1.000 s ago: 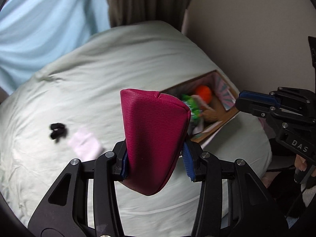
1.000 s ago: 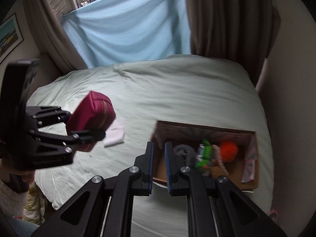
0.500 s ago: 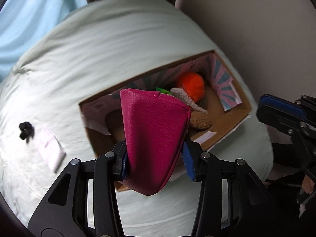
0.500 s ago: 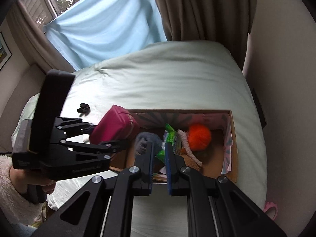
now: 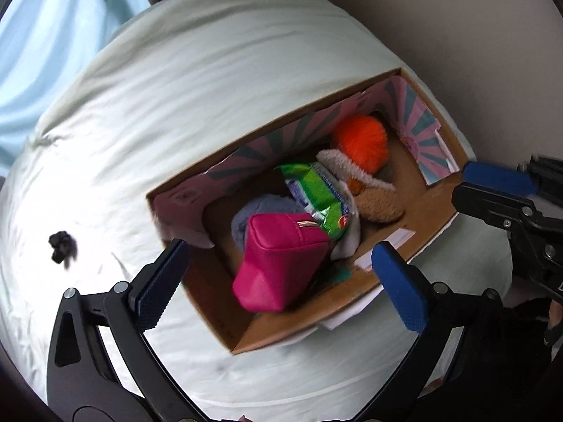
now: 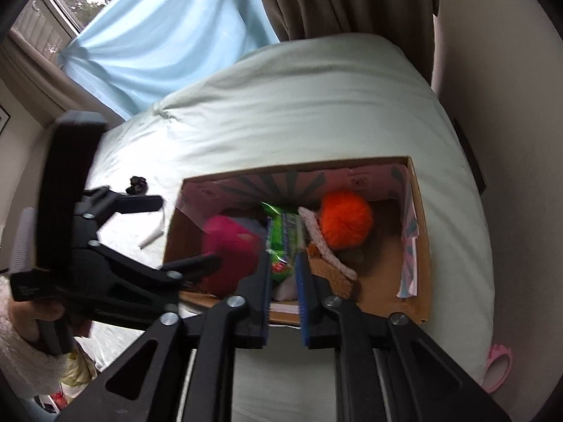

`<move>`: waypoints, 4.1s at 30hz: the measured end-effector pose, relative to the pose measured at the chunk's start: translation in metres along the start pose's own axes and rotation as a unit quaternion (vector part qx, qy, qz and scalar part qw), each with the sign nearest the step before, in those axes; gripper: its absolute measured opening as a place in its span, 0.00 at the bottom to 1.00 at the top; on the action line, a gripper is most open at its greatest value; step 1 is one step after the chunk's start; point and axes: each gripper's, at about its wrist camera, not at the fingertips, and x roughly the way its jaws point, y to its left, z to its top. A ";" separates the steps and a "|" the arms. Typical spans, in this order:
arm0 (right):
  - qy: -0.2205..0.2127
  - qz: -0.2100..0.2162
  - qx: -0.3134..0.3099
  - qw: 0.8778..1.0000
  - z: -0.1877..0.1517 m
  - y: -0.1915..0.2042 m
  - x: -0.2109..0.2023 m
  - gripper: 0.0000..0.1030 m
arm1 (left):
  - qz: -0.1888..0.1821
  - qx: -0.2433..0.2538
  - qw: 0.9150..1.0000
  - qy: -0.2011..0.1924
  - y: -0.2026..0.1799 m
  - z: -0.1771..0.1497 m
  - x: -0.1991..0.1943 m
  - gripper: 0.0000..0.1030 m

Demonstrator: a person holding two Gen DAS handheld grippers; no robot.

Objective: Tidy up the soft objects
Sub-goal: 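Open left tool to drop the pink pouch into the box, then move both tools back toward the black hair ties and white cloth, then grasp the black hair ties with left tool while right tool grasps the white cloth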

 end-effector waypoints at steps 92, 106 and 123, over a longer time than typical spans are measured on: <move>0.021 -0.090 0.040 0.995 -0.015 0.353 0.315 0.92 | -0.008 -0.110 0.992 -0.053 0.468 -0.118 0.109 1.00; 0.000 -0.122 -0.033 0.992 0.018 0.368 0.353 0.83 | 0.004 -0.071 0.996 -0.052 0.455 -0.093 0.165 0.94; -0.022 -0.095 0.023 0.995 0.040 0.337 0.325 0.23 | 0.006 -0.079 0.995 -0.067 0.453 -0.106 0.132 0.21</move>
